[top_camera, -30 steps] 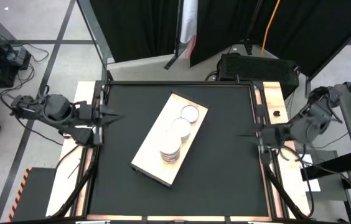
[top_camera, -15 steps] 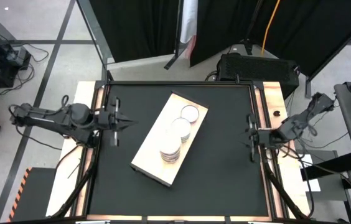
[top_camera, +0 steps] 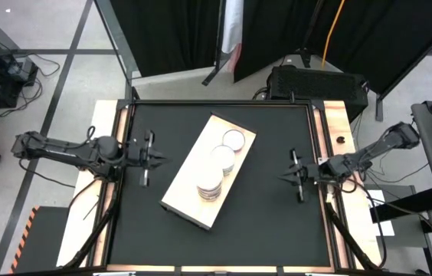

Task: Stack canned seafood by type on shelf
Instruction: Return to Home Position

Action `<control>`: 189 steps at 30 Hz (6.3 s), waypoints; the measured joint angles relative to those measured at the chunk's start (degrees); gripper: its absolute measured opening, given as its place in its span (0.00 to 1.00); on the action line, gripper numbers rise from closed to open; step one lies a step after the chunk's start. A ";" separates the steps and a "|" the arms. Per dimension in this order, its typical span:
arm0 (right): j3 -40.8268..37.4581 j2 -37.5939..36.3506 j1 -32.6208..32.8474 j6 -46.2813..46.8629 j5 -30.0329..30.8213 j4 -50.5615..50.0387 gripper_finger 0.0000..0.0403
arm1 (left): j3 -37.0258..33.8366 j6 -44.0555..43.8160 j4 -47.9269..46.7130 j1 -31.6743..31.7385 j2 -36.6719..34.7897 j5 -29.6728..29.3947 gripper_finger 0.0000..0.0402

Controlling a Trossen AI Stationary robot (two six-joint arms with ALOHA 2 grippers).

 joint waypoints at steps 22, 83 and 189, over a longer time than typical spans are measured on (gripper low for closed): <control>-2.66 0.00 -10.74 7.43 -12.35 -4.40 0.00 | -14.03 -5.03 12.83 6.48 -0.65 5.84 0.01; 5.71 -26.97 -17.18 6.92 -14.93 -37.47 0.00 | -23.21 -8.33 -2.69 1.73 -31.90 1.41 0.00; -2.58 -26.82 -21.16 3.18 -16.14 -29.86 0.00 | -23.25 -7.45 -15.98 7.39 -36.01 2.26 0.00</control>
